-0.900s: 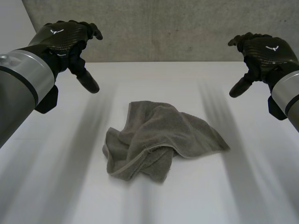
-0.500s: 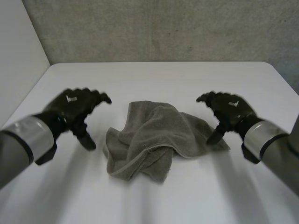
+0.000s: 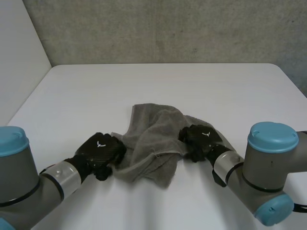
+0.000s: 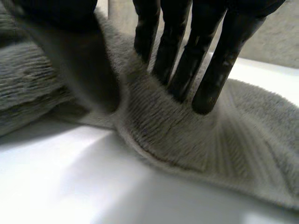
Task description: Fold the towel.
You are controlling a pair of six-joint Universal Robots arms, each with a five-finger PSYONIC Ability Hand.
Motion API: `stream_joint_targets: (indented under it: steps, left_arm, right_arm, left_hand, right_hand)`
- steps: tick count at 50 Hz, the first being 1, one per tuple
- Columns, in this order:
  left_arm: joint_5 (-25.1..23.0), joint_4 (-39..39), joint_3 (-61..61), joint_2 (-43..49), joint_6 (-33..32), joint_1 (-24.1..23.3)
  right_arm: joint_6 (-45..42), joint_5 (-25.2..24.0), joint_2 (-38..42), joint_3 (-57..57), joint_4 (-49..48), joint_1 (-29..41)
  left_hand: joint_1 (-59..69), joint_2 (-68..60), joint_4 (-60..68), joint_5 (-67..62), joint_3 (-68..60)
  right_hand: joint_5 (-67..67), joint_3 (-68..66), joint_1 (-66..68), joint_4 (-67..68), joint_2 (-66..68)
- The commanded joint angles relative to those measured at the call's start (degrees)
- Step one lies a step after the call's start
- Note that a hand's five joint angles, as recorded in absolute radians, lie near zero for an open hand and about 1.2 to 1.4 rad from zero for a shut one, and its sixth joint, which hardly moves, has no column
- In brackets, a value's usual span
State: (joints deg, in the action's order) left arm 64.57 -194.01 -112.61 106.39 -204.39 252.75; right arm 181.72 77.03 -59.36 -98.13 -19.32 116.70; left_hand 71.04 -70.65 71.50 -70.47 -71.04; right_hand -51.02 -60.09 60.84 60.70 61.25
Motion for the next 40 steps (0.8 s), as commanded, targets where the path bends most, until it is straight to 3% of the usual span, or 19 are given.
stream_joint_targets:
  steps: [1,6,8,9,13,16,20,25,29,35,40]
  left_arm:
    - [3.2,-9.9,2.8,-0.1,0.5,-2.6]
    - [10.2,-15.3,10.4,-1.8,0.4,-5.3]
    - [17.4,-17.1,17.7,-4.0,1.5,-6.0]
    - [17.4,-17.1,17.8,-4.0,1.5,-6.0]
    - [28.3,-19.6,28.2,-5.4,8.1,-6.8]
    - [31.2,-20.4,30.9,-7.4,12.9,-7.0]
    - [31.1,-19.8,29.4,-9.4,16.2,-7.1]
    - [30.5,-19.9,20.0,-10.9,16.6,-7.2]
    - [25.7,-20.2,8.1,-12.1,16.5,-7.2]
    - [20.4,-20.2,-2.4,-12.0,15.4,-6.8]
    - [19.1,-20.7,-10.3,-11.4,8.4,-6.0]
  right_arm:
    - [0.3,2.2,0.3,5.3,-0.5,-0.6]
    - [-0.5,4.2,-4.0,13.8,-0.1,-0.8]
    - [-1.7,5.4,-8.0,19.4,-1.2,-0.8]
    - [-1.7,5.4,-8.1,19.5,-1.2,-0.8]
    - [-2.6,6.3,-13.1,23.2,-11.7,-1.6]
    - [-4.1,5.7,-14.6,23.1,-17.4,-1.8]
    - [-5.5,3.4,-14.8,23.1,-13.3,-1.7]
    - [-7.3,-3.9,-13.9,20.9,-1.6,-2.1]
    - [-14.1,-9.3,-11.6,14.8,5.5,-3.0]
    - [-27.1,-9.7,-11.0,5.1,8.2,-4.5]
    - [-31.6,-9.2,-11.2,-0.2,8.6,-5.2]
  left_hand:
    - [9.0,-9.3,8.5,0.5,-9.0]
    - [9.0,-9.3,8.5,0.5,-9.0]
    - [9.0,-9.3,8.5,0.5,-9.0]
    - [9.0,-9.3,8.5,0.5,-9.0]
    - [9.0,-9.3,8.5,0.5,-9.0]
    - [9.0,-9.3,8.5,0.5,-9.0]
    - [9.0,-9.3,8.5,0.5,-9.0]
    - [9.0,-9.3,8.5,0.5,-9.0]
    - [9.0,-9.3,8.5,0.5,-9.0]
    - [9.0,-9.3,8.5,0.5,-9.0]
    - [9.0,-9.3,8.5,0.5,-9.0]
  right_hand:
    - [-19.0,-19.9,19.2,19.3,18.8]
    - [-19.0,-19.9,19.2,19.3,18.8]
    - [-19.0,-19.9,19.2,19.3,18.8]
    - [-19.0,-19.9,19.2,19.3,18.8]
    - [-19.0,-19.9,19.2,19.3,18.8]
    - [-19.0,-19.9,19.2,19.3,18.8]
    - [-19.0,-19.9,19.2,19.3,18.8]
    - [-19.0,-19.9,19.2,19.3,18.8]
    - [-19.0,-19.9,19.2,19.3,18.8]
    - [-19.0,-19.9,19.2,19.3,18.8]
    - [-19.0,-19.9,19.2,19.3,18.8]
